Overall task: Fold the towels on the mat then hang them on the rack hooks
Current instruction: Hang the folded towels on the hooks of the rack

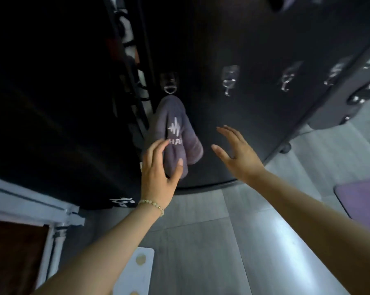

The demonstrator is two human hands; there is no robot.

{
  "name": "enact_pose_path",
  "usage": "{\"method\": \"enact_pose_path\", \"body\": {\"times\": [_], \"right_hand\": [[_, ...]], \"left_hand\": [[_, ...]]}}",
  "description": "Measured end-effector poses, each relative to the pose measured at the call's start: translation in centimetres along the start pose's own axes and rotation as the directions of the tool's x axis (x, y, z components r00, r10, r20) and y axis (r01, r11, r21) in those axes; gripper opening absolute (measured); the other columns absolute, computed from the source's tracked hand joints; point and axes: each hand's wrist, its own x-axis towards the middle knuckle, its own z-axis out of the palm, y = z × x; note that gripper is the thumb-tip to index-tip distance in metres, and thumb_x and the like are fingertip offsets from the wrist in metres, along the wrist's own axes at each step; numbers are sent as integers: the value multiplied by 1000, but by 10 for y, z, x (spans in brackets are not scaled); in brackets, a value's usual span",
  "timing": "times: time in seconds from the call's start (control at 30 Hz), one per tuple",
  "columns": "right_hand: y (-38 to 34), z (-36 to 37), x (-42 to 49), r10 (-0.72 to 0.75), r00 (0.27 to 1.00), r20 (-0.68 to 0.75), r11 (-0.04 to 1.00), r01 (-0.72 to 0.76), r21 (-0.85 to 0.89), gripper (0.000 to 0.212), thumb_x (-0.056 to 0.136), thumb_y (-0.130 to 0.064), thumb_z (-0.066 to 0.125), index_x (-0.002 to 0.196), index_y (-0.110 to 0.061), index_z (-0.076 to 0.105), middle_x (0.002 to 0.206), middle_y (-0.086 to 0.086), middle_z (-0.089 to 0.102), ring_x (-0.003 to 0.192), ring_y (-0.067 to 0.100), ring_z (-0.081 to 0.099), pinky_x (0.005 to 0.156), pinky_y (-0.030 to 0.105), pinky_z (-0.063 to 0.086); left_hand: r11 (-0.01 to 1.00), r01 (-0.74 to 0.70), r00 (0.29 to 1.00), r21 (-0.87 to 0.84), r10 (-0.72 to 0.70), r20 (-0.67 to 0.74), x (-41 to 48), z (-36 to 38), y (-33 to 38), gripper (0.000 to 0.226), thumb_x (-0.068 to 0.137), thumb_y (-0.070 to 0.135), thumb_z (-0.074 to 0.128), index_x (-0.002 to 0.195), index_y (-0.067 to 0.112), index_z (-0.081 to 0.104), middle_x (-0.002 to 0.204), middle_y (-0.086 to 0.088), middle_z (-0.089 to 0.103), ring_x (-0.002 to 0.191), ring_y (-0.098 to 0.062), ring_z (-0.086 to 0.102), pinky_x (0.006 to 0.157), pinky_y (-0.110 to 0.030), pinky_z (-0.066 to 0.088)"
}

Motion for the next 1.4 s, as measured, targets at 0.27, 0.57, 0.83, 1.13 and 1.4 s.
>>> {"method": "enact_pose_path", "body": {"times": [0.27,0.57,0.83,1.13,1.4], "right_hand": [[119,-83,-136,196,975,-108,927,-220,-304,60,95,-44,48,148,-24,30,159,0,19,147,22,16,118,37,14],[253,-165,-373,580,745,-329,721,-657,-219,64,95,-49,43,151,-28,19,160,-6,10,148,14,3,118,32,-2],[331,-213,-612,800,443,-405,476,-879,-23,70,91,-67,28,150,-31,20,160,-8,12,148,14,6,118,37,3],[385,-268,-830,867,98,-488,211,-960,182,88,74,-74,12,150,-30,21,159,-7,15,147,17,12,118,39,8],[455,-296,-935,880,-181,-440,-2,-926,378,66,94,-52,43,150,-28,18,160,-6,11,147,17,10,119,38,6]], "left_hand": [[903,-406,808,141,282,517,-28,95,95,76,85,59,31,149,18,24,157,2,22,144,-17,17,119,-34,8],[717,-693,464,76,363,808,-151,236,245,93,70,78,-5,148,29,-14,159,7,-12,146,-21,-13,112,-40,-20],[613,-784,208,-98,407,889,-321,328,404,94,65,75,-10,149,33,-10,160,6,-8,146,-22,-11,113,-49,-16],[454,-819,-69,-352,530,845,-499,416,587,97,67,71,-11,152,25,1,159,6,10,147,-16,4,117,-43,-6],[382,-774,-287,-505,499,817,-601,519,690,88,79,73,1,151,23,9,157,4,18,146,-16,10,119,-40,-2]]}}
